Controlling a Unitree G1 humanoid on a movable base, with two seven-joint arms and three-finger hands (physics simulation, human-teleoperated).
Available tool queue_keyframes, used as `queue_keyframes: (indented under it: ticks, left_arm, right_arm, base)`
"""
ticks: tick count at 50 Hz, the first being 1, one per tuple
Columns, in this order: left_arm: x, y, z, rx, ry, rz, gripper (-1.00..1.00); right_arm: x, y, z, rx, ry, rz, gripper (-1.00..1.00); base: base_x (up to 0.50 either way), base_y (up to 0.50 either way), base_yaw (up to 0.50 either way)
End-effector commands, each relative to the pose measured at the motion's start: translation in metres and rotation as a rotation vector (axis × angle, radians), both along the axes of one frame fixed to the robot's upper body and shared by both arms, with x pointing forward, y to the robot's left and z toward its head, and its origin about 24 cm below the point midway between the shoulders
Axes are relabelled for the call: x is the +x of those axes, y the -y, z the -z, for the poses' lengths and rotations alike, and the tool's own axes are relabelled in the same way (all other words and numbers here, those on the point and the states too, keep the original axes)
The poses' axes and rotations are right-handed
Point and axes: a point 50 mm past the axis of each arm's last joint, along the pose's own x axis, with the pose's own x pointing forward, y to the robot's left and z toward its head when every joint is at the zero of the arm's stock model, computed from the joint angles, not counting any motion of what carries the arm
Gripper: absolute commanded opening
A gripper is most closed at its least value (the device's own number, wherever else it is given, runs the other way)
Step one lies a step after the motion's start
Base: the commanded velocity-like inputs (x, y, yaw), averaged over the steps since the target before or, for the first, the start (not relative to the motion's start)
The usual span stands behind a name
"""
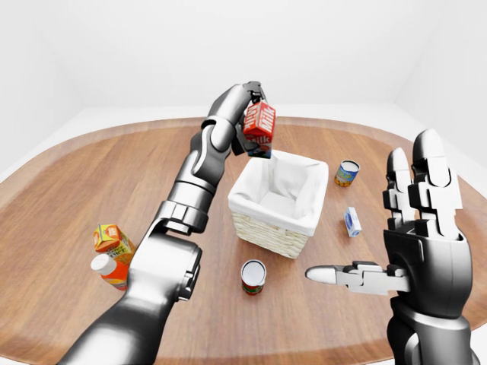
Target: Pick the milk and place it in the basket.
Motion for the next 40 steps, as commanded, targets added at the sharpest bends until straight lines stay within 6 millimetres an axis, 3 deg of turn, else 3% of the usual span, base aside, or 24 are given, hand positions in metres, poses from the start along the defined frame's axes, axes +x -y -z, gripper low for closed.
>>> queue_keyframes:
  ticks: [1, 12, 40]
  left_arm:
    - [0.004, 0.018, -0.004, -0.036, 0.023, 0.020, -1.00]
    - [-0.002, 0.042, 0.000, -0.021, 0.021, 0.070, -1.00]
    - [0.000, 0.057, 0.016, -0.083, -0.057, 0.068, -1.00]
  right_arm:
    - [-0.001, 0.000, 0.000, -0.001, 0.001, -0.001, 1.00]
    - [0.000, 0.000, 0.001, 0.002, -0.006, -0.002, 1.00]
    - [0.002, 0.000, 0.004, 0.005, -0.024, -0.009, 1.00]
  base:
    - [0.00, 0.00, 0.00]
    - [0.00, 0.00, 0.00]
    - [0.00, 0.00, 0.00]
